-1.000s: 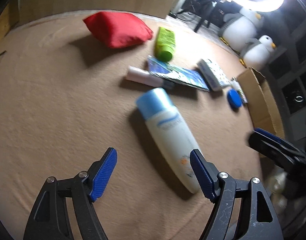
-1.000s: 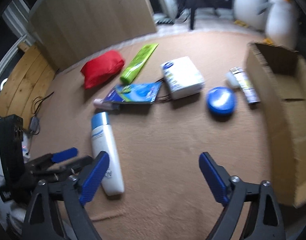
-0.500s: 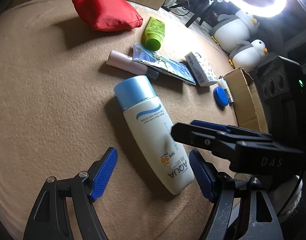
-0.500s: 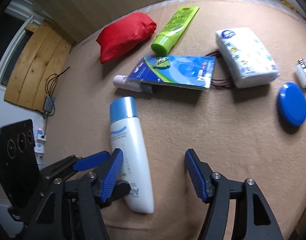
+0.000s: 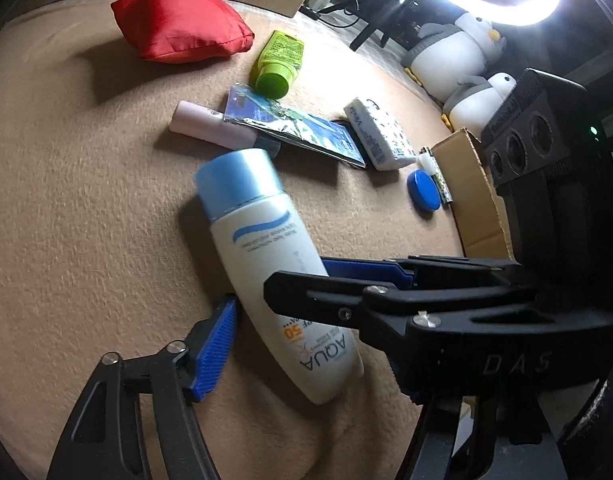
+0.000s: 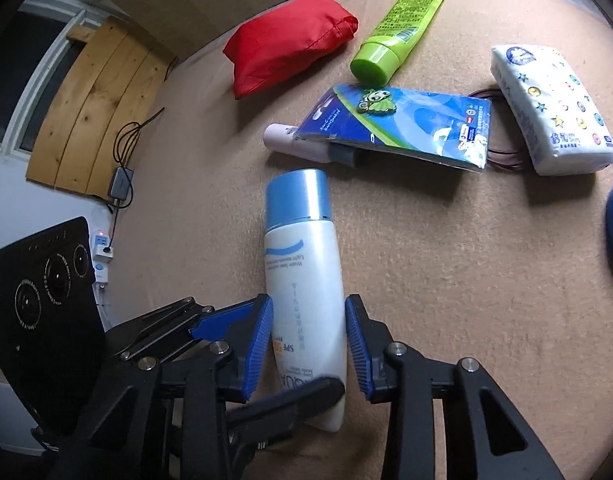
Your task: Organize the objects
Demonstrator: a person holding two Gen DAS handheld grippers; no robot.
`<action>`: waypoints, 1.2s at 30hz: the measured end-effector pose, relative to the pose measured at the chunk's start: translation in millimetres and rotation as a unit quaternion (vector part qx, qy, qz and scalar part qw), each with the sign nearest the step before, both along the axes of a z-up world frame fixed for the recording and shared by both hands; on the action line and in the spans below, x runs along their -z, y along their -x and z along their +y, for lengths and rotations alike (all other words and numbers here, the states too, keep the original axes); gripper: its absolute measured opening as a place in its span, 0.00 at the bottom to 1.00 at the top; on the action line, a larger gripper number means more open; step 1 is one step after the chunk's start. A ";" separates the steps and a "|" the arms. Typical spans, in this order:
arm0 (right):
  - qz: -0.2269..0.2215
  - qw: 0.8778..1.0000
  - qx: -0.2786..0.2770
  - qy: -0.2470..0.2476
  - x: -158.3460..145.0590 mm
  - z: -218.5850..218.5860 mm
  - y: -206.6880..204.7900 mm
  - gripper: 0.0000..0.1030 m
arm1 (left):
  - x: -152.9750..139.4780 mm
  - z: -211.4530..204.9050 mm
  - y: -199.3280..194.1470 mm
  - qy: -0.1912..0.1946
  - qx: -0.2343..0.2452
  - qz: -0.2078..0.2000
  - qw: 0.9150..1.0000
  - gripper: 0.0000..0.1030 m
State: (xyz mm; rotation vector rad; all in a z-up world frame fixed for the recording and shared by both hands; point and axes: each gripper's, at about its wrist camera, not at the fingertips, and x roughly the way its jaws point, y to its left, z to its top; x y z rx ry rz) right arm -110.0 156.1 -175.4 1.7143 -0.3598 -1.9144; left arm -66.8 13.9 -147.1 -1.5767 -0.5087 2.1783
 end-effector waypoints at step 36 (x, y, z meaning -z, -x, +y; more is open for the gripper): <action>0.106 0.966 0.237 -0.018 -102.0 243.3 -60.1 0.30 | -92.5 253.8 17.3 -0.033 0.172 0.095 0.980 0.56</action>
